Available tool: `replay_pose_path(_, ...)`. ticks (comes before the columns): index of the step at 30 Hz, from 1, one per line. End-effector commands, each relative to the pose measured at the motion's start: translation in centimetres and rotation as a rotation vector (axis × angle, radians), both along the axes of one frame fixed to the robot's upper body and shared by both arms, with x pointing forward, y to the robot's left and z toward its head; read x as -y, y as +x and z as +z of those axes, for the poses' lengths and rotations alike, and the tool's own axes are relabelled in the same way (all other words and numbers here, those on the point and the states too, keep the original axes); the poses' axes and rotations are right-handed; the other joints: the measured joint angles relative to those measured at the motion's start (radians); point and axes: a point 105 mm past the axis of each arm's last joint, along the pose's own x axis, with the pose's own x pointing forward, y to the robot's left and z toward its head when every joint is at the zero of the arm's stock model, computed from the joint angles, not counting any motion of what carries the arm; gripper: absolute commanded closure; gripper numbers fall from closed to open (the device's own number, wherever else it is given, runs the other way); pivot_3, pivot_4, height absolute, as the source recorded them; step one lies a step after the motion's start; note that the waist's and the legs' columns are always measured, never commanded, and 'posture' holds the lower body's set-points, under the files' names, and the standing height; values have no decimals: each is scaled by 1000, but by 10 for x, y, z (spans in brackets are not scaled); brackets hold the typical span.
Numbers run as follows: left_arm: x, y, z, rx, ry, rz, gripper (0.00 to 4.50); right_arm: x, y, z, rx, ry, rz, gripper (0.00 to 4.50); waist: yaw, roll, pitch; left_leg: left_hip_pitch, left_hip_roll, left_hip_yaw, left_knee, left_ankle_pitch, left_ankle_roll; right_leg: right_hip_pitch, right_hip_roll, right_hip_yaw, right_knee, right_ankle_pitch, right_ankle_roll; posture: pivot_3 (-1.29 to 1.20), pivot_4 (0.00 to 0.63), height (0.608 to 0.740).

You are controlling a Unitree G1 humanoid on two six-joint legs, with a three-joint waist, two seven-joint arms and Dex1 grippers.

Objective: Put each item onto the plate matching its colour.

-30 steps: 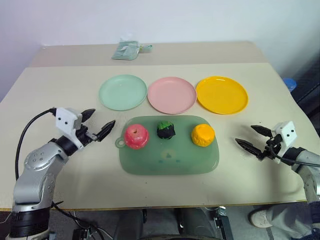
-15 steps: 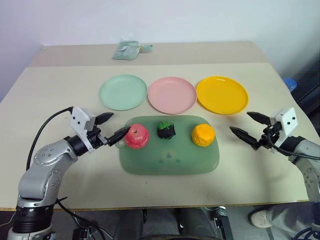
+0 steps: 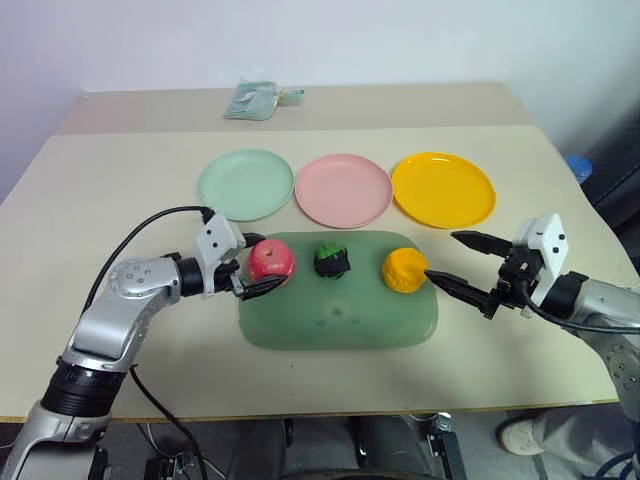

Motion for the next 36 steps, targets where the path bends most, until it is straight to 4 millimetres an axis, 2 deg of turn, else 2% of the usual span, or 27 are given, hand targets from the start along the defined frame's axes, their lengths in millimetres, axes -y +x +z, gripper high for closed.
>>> replay_pose_path(1, 3, 0, -8, -31, 17, -12, 816, -6, -5, 10, 38, 8, 15, 0, 0, 0, 0, 0, 0, 0, 0, 0, 0, 0, 0, 0, 0, 0, 0, 0, 150, 740)
replay_pose_path(3, 2, 2, -7, -23, 5, 0, 1144, -7, -5, 10, 40, 10, 13, 0, 0, 0, 0, 0, 0, 0, 0, 0, 0, 0, 0, 0, 0, 0, 0, 0, 150, 740)
replay_pose_path(6, -1, 6, -1, -10, -42, 25, 1144, -8, -4, 12, 45, 12, 11, 0, 0, 0, 0, 0, 0, 0, 0, 0, 0, 0, 0, 0, 0, 0, 0, 0, 150, 740)
replay_pose_path(9, -7, 24, 32, 63, -200, 101, 1144, -8, -1, 15, 60, 9, 10, 0, 1, -1, 0, 0, 0, 0, 1, 0, 0, 0, 0, 0, 0, 0, 0, 0, 150, 740)
replay_pose_path(13, 1, 64, 66, 163, -237, 189, 1144, -15, 1, 23, 85, 15, 42, 0, 6, -2, 1, -3, -1, -1, 3, 0, 0, 0, 0, -3, 0, 0, 0, 0, 150, 740)
replay_pose_path(15, 18, 82, 71, 159, -213, 178, 1144, -21, 1, 27, 97, 24, 68, 0, 5, -2, 1, -3, -2, -1, 3, 0, 0, 0, 0, -4, 0, 0, 0, 0, 150, 740)
replay_pose_path(17, 44, 100, 73, 150, -173, 151, 1144, -27, 1, 30, 106, 27, 92, 0, 6, -2, 1, -4, -3, -1, 3, 0, 0, 0, -1, -4, 0, 0, 1, 0, 150, 740)
replay_pose_path(20, 75, 122, 69, 105, -147, 144, 1144, -31, -1, 31, 112, 21, 109, 0, 4, -2, 1, -4, -4, -2, 3, 0, 0, -1, -1, -4, 0, 0, 1, 0, 150, 740)
replay_pose_path(23, 100, 136, 62, 66, -113, 146, 1144, -32, -5, 32, 120, 23, 115, 0, 1, -3, 1, -5, -4, -2, 3, 0, 0, -2, -1, -4, -1, 0, 1, 0, 150, 740)
replay_pose_path(26, 115, 143, 55, 47, -88, 160, 1144, -32, -11, 29, 118, 0, 110, 0, -6, -3, 1, -6, -4, -1, 2, 0, 0, -4, 0, -3, 0, 0, 1, 0, 150, 740)
replay_pose_path(28, 118, 146, 55, 50, -89, 178, 97, -31, -13, 28, 118, -2, 98, 0, -6, -3, 1, -6, -4, -1, 1, 0, 0, -4, 0, -3, 0, 0, 1, 0, 150, 740)
replay_pose_path(31, 116, 150, 68, 92, -125, 196, 46, -30, -17, 27, 119, -1, 81, 0, -4, -3, 1, -6, -4, -1, 1, 0, 0, -4, 0, -2, 1, 0, 1, 0, 150, 740)
replay_pose_path(36, 93, 146, 101, 176, -288, 153, 46, -26, -19, 23, 112, -7, 60, 0, -2, -3, 1, -6, -4, -1, 1, 0, 0, -4, 0, -3, 1, 0, 1, 0, 150, 740)
